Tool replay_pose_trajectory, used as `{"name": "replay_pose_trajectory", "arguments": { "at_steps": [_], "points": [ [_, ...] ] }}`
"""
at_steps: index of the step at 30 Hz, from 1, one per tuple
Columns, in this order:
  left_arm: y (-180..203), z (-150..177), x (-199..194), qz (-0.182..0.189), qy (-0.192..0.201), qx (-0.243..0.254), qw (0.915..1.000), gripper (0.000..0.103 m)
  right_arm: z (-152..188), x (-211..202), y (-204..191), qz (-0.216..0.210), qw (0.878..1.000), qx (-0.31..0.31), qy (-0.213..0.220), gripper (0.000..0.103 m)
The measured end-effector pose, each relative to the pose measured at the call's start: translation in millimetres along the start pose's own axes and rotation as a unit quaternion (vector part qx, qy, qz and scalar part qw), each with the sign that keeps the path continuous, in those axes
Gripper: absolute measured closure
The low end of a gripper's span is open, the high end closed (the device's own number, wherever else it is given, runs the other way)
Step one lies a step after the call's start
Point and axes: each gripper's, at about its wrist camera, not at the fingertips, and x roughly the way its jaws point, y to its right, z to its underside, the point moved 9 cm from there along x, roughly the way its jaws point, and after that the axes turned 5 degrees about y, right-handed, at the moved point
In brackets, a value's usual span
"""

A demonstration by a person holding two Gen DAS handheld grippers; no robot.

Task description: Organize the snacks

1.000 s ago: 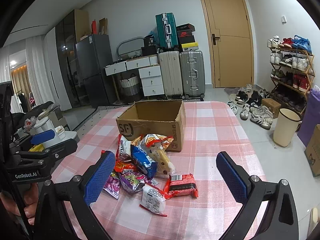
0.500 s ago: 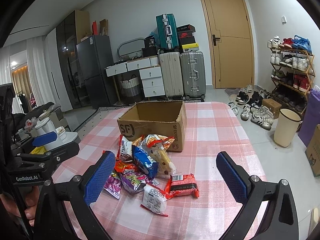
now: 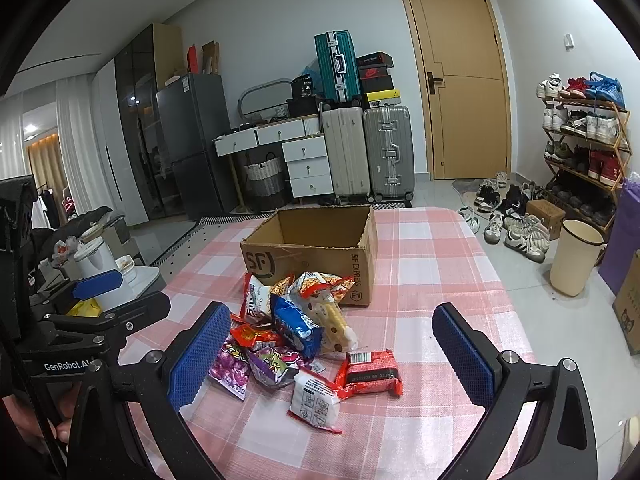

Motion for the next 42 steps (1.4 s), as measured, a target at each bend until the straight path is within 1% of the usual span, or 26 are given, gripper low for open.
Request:
{"name": "replay_pose_trajectory", "arguments": {
  "at_steps": [3, 24, 33, 37, 42],
  "points": [
    [1, 1, 1, -0.006, 0.001, 0.001, 1.0000, 0.001, 0, 0, 0, -0.001, 1.000, -0.001, -0.001, 0.000],
    [-1, 3, 1, -0.005, -0.001, -0.002, 1.0000, 0.001, 0, -1, 0, -0.004, 1.000, -0.002, 0.000, 0.000],
    [1, 7, 6, 0.007, -0.008, -0.009, 0.9999, 0.001, 5, -1, 1, -0.002, 1.000, 0.000, -0.005, 0.000],
    [0, 8, 9, 0.023, -0.010, -0.017, 0.9995, 0.001, 13, 2, 2, -0.002, 1.000, -0.001, -0.012, 0.000],
    [-1, 11, 15, 0.027, -0.012, -0.019, 0.9994, 0.001, 27, 10, 5, -0.003, 1.000, 0.002, -0.027, 0.000]
  ]
}}
